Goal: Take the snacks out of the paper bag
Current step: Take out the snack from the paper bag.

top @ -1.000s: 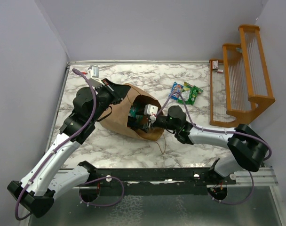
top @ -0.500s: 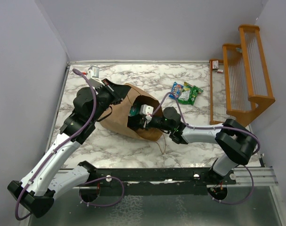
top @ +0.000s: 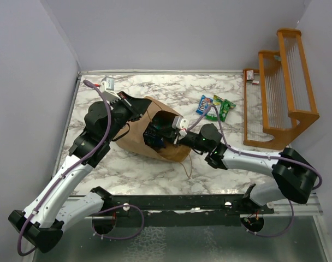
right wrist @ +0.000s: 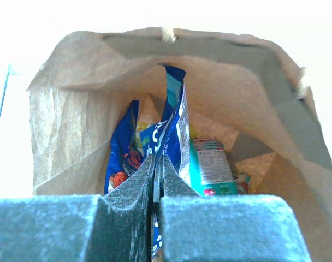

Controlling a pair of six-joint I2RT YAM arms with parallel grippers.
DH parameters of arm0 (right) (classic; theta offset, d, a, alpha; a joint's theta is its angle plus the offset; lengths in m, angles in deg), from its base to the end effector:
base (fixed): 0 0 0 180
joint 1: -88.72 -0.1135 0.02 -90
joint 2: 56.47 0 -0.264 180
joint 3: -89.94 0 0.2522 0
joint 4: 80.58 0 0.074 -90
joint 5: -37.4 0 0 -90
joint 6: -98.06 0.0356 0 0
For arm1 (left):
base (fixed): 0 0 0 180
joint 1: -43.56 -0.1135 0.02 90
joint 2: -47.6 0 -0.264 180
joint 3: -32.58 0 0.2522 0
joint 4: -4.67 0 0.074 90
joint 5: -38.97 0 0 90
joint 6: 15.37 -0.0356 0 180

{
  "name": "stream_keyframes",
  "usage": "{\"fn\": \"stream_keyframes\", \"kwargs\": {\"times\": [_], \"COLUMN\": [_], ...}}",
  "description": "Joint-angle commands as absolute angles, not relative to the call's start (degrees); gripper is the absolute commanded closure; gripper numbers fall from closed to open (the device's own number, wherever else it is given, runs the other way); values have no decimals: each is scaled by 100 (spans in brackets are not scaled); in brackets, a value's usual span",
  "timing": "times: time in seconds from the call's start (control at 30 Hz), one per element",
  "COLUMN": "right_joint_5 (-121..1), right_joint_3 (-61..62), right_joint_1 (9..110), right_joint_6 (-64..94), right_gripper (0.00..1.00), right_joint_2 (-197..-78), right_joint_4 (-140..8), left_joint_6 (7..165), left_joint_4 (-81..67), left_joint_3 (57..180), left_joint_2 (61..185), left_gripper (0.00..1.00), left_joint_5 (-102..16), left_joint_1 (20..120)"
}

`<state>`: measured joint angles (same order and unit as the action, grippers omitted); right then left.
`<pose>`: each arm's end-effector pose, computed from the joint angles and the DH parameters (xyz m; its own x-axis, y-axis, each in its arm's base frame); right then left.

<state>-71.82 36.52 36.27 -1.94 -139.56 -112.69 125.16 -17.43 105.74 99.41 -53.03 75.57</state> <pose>0.1826 0.2568 0.2553 0.1904 -0.0214 -0.9815 -0.9302 0.3158 -0.1873 0.1713 -0.1056 0.4114 -0.3932 -0.6641 -0.6360 0.3094 0.5558 -0.7716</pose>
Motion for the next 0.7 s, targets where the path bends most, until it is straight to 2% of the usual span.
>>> {"fn": "stream_keyframes", "kwargs": {"times": [0.0, 0.3, 0.67], "right_joint_5": [-6564, -6311, -6521], "right_joint_3": [3774, 4302, 4034], "right_joint_1": [3589, 3589, 3589], "right_joint_6": [35, 211, 205], "right_gripper": [99, 99, 99], "right_joint_2": [-13337, -12117, -10590], "right_joint_4": [-10987, -10625, -8990], "left_joint_6": [12414, 12354, 12312], "left_joint_4": [-1704, -1767, -1709], "left_joint_3": [10644, 10567, 10536], "left_joint_2": [9758, 9647, 9618], "left_gripper": [100, 100, 100], "left_joint_5": [-5474, -5678, -5899], "left_joint_1": [7538, 7538, 7538]}}
